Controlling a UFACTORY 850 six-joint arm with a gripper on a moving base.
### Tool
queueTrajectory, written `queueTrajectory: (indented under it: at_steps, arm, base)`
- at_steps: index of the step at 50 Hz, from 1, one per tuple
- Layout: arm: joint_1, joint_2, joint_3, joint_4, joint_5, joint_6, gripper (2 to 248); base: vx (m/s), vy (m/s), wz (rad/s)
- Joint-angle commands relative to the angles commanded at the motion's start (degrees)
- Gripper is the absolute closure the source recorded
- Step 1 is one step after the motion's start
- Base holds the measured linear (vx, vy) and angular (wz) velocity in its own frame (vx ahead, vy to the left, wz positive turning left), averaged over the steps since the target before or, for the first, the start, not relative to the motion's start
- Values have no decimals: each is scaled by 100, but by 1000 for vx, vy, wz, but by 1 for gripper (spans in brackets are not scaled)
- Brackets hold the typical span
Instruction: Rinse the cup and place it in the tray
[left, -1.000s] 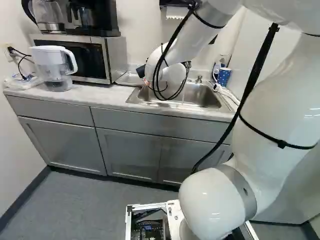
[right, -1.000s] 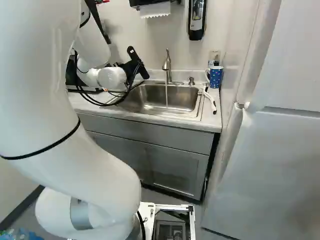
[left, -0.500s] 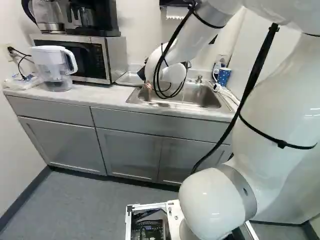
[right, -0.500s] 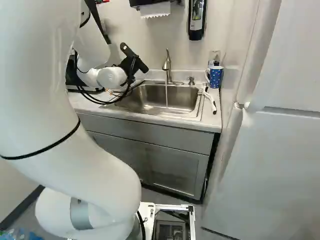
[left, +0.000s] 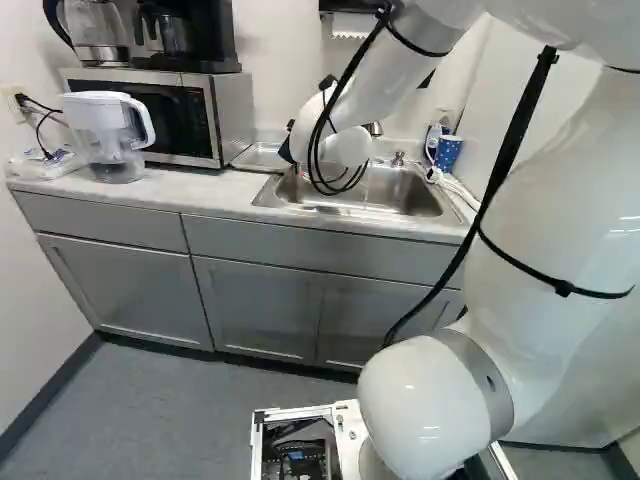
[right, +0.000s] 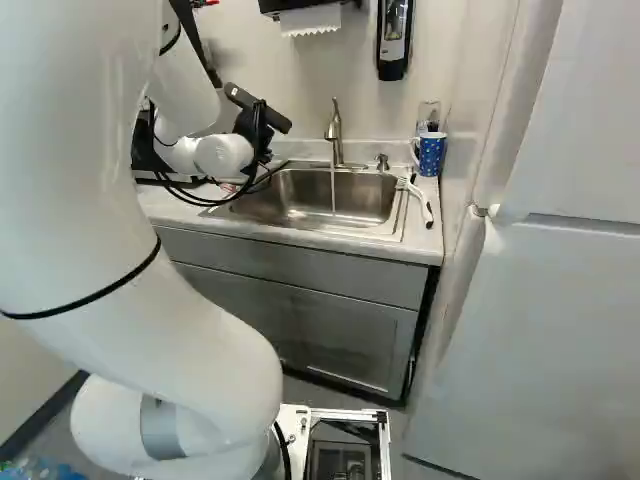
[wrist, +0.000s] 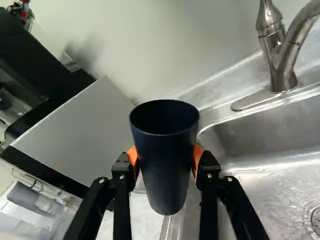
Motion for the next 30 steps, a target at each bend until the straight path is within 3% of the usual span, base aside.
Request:
queueTrajectory:
  at_steps: [30]
  arm:
    - [0,0,0,0,0,-1806,127]
  base:
    - [0,0,0]
